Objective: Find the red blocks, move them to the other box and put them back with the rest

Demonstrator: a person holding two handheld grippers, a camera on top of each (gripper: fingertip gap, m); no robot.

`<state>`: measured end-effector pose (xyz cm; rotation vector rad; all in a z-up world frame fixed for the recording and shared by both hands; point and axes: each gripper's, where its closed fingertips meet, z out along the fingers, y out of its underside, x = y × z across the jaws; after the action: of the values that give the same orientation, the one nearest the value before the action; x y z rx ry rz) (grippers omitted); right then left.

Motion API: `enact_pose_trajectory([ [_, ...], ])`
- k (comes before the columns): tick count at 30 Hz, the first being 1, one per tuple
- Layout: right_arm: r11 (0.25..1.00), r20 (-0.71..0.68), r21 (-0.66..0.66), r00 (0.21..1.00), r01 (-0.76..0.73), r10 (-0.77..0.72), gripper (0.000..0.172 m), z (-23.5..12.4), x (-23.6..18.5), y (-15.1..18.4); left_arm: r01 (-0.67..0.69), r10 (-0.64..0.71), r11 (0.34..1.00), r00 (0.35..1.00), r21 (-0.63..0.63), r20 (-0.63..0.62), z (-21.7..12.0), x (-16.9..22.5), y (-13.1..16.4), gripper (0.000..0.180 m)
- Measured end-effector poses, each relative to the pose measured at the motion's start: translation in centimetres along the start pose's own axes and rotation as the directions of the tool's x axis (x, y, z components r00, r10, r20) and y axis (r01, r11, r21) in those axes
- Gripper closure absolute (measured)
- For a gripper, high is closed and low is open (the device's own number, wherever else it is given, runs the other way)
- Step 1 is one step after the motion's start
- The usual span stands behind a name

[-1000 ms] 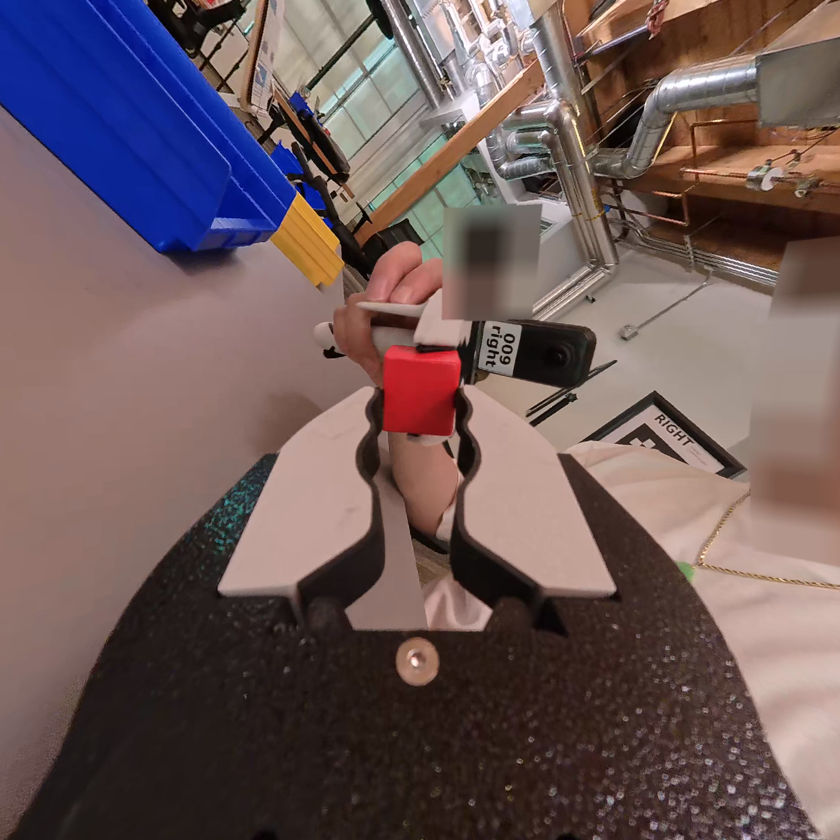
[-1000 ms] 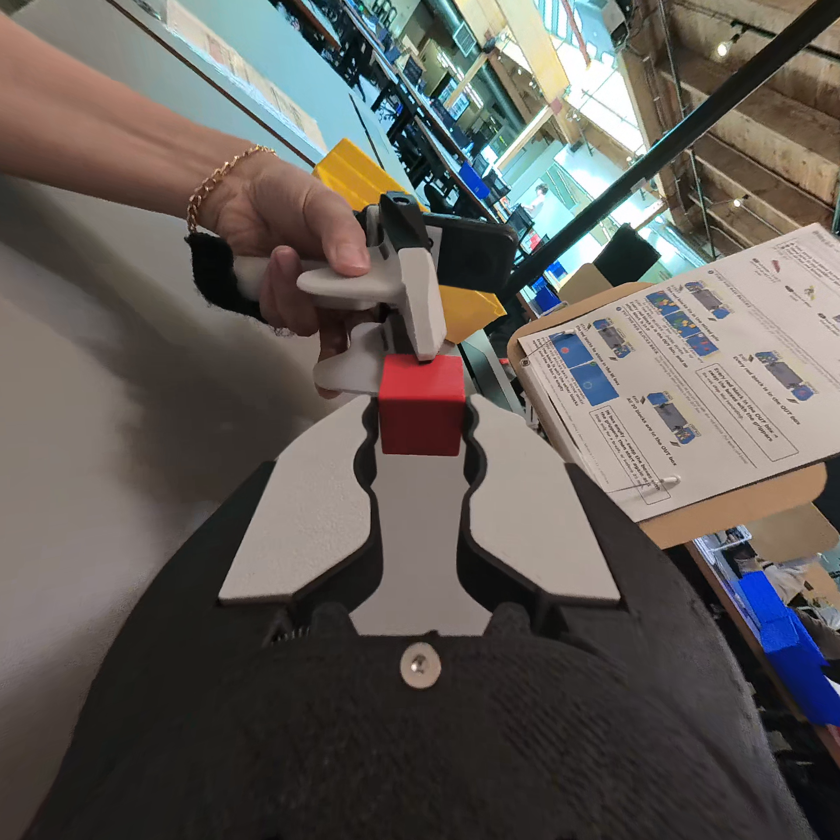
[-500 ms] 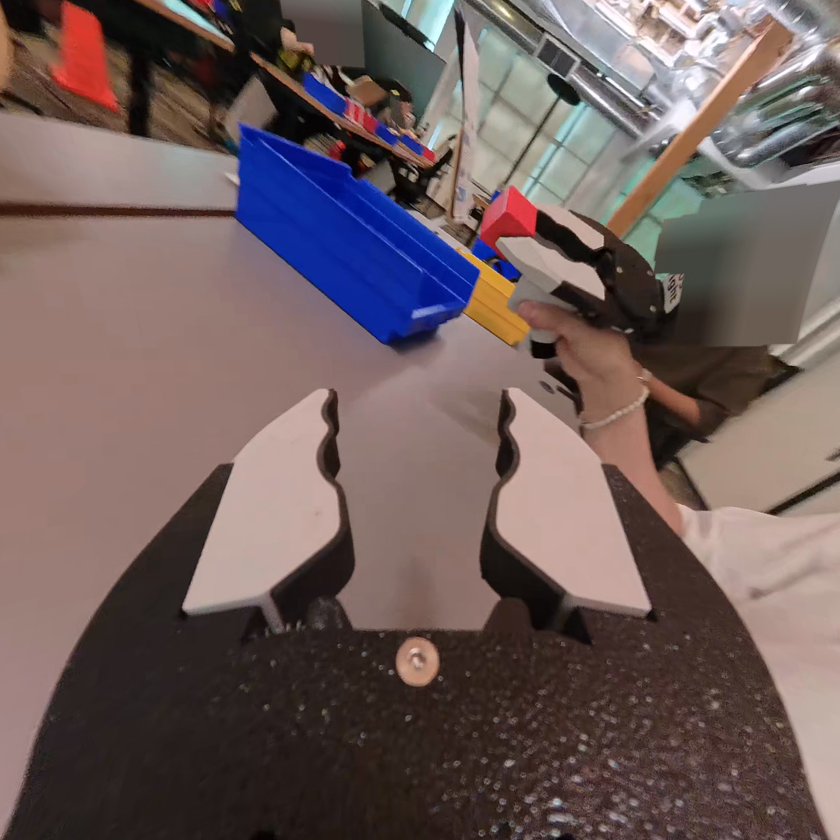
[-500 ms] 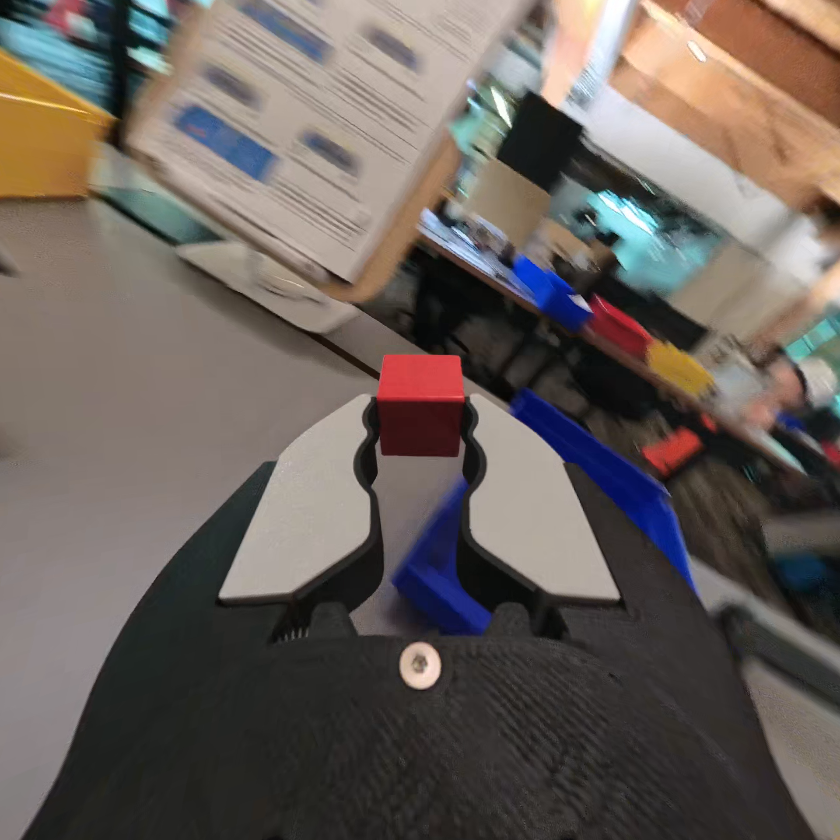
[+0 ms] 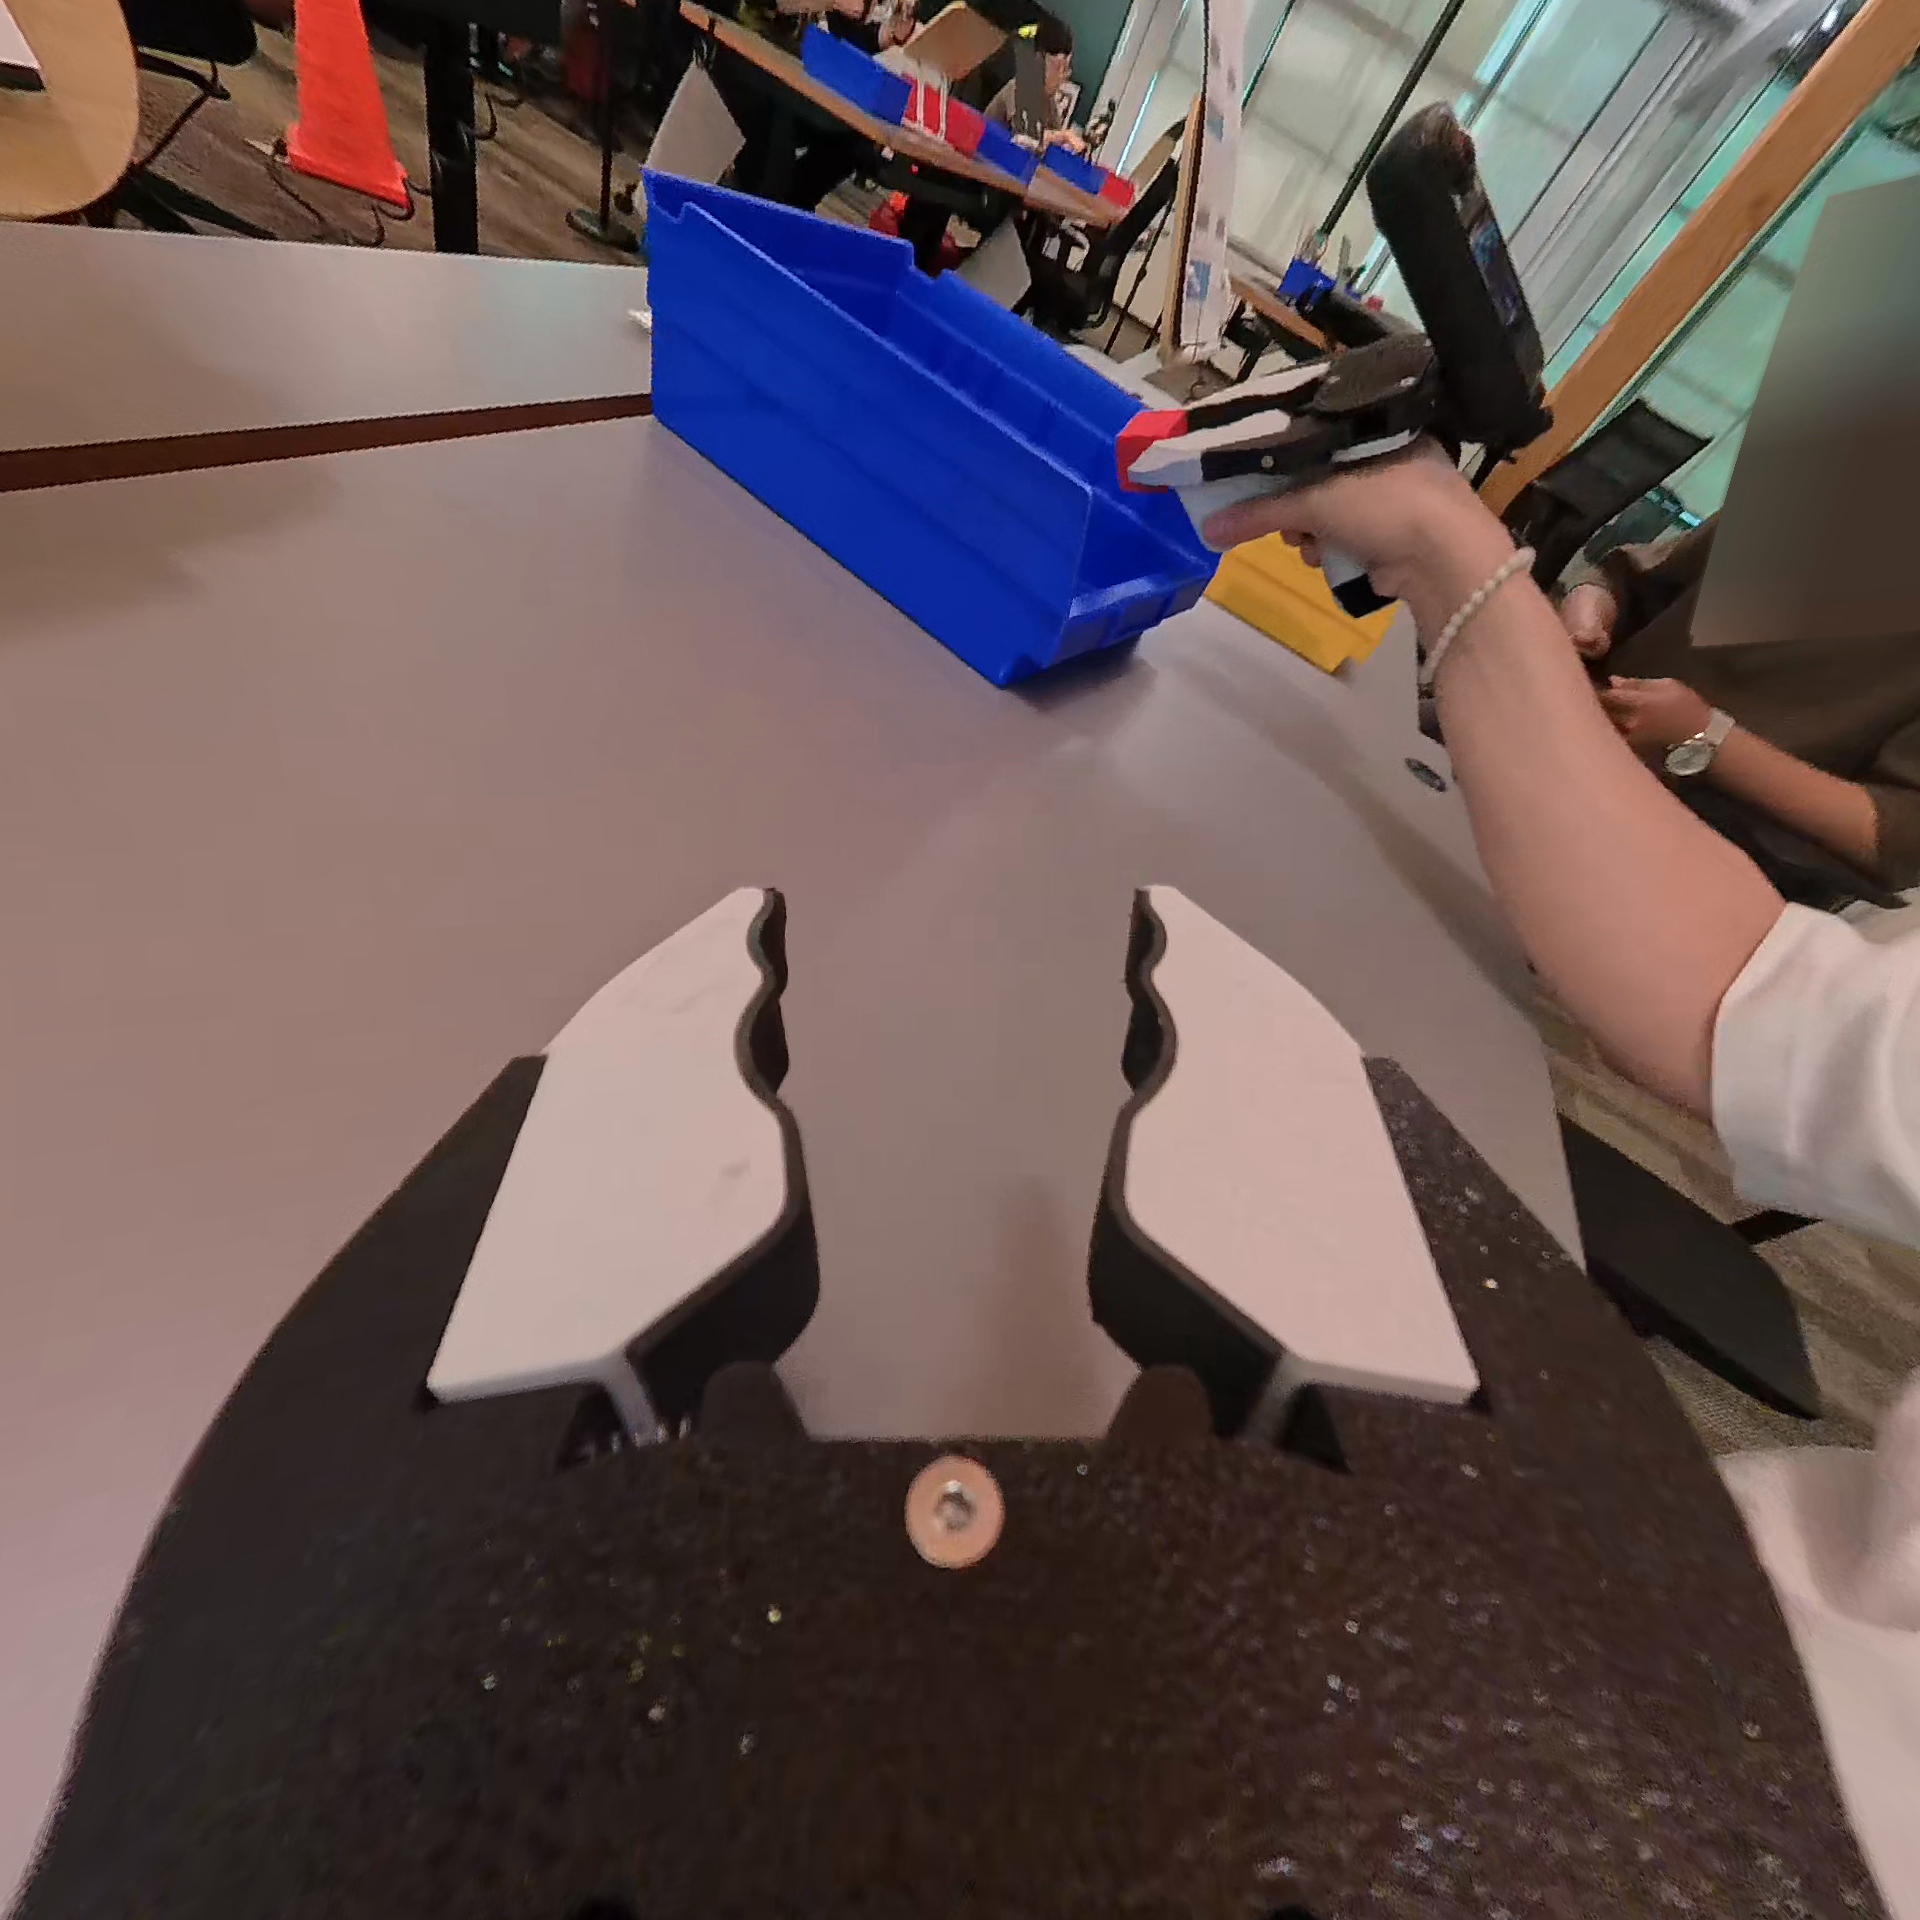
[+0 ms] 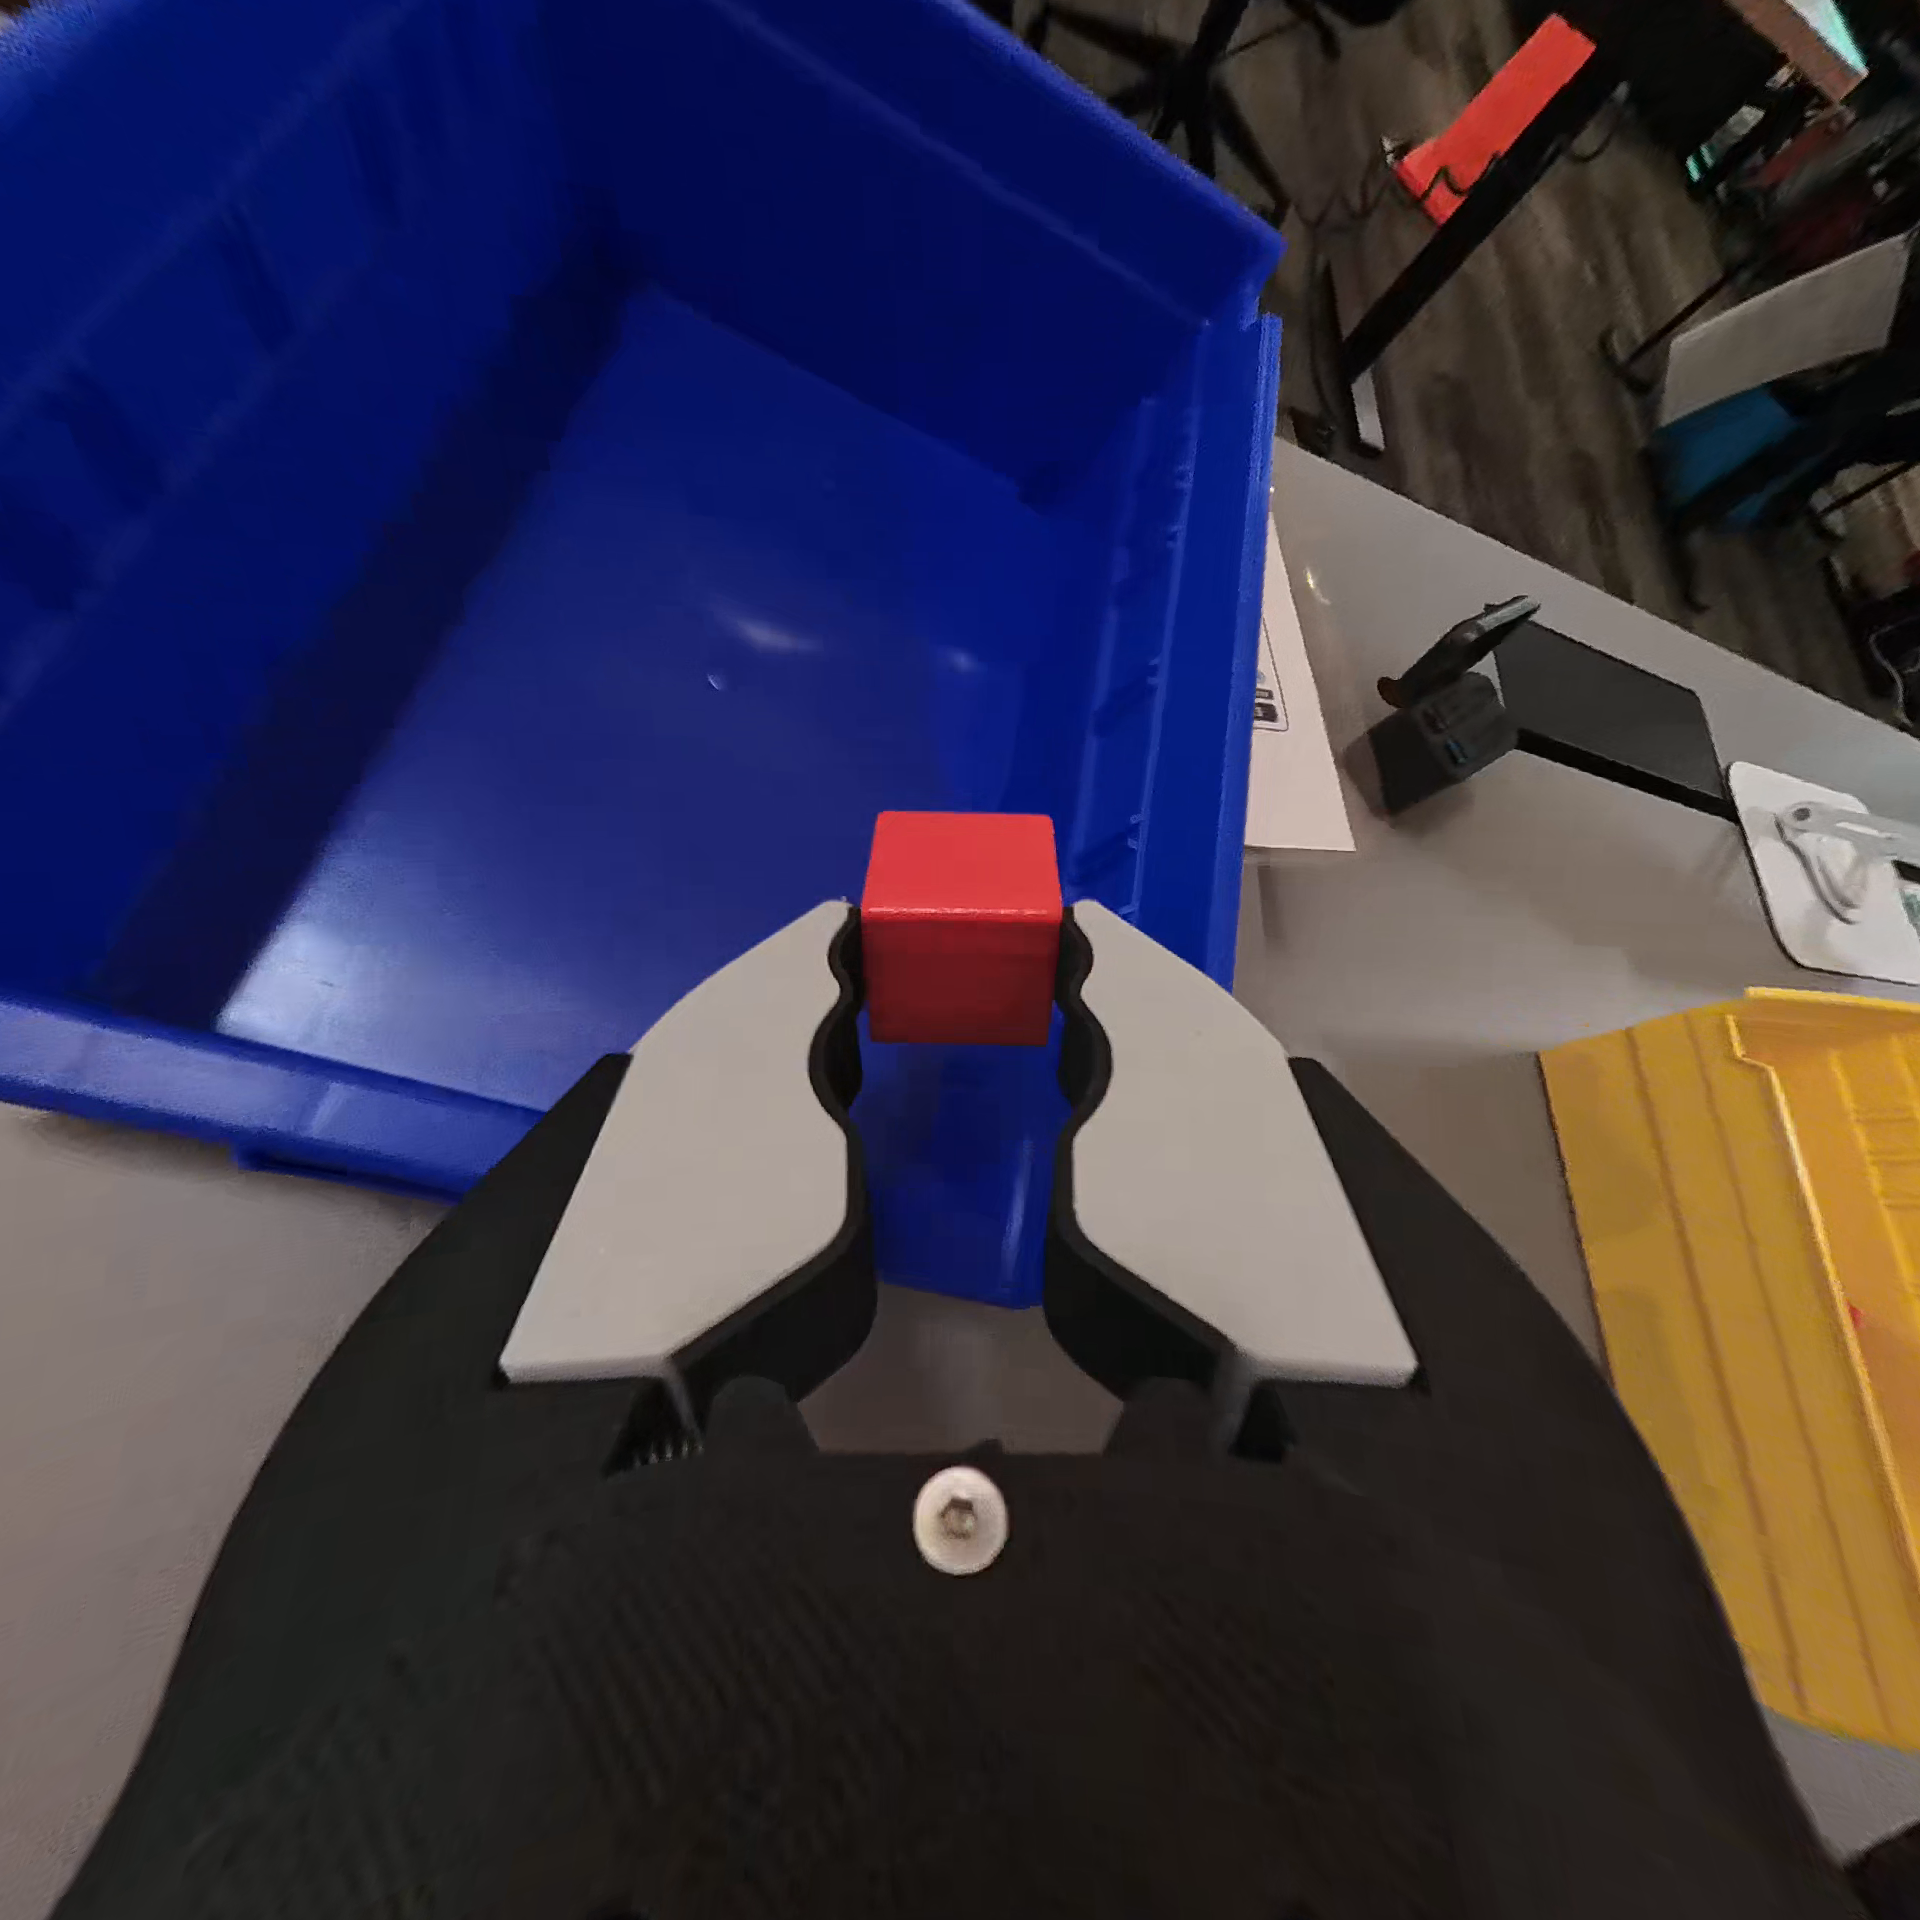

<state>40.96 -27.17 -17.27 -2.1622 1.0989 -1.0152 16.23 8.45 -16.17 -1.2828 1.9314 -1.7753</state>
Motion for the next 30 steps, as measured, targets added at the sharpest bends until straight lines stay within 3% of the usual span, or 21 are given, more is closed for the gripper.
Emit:
enact_pose_trajectory([
  [8,0.998,-0.007,-0.051,0.999,0.036,-0.036,0.136,1.8,1.4,0.8,0.025,-0.026,0.999,0.999,-0.025,-0.022,0.3,0.2,0.5,0.119],
  [13,0.999,0.012,-0.027,1.000,-0.018,0.019,0.135,1.6,1.4,0.4,0.032,-0.033,0.999,0.999,-0.021,-0.032,0.1,0.3,0.3,0.118],
  [16,0.999,0.014,-0.001,0.999,-0.040,0.040,0.110,0.7,1.1,-0.2,0.029,-0.030,0.999,0.999,-0.019,-0.027,0.1,0.2,0.3,0.117],
  [22,0.951,0.140,0.255,0.980,-0.173,0.140,0.108,-5.4,-2.5,-4.3,0.032,-0.032,0.999,0.999,-0.004,-0.020,-0.1,0.1,-0.1,0.116],
  [27,0.787,0.383,0.522,0.915,-0.329,0.128,0.113,-12.6,-9.9,-8.2,-0.016,0.014,0.999,0.999,0.038,0.039,-1.4,-0.5,-1.4,0.116],
  [30,0.728,0.463,0.578,0.883,-0.370,0.081,0.115,-15.4,-13.5,-9.5,-0.061,0.052,0.994,0.993,0.092,0.103,-3.5,-1.0,-3.1,0.117],
])
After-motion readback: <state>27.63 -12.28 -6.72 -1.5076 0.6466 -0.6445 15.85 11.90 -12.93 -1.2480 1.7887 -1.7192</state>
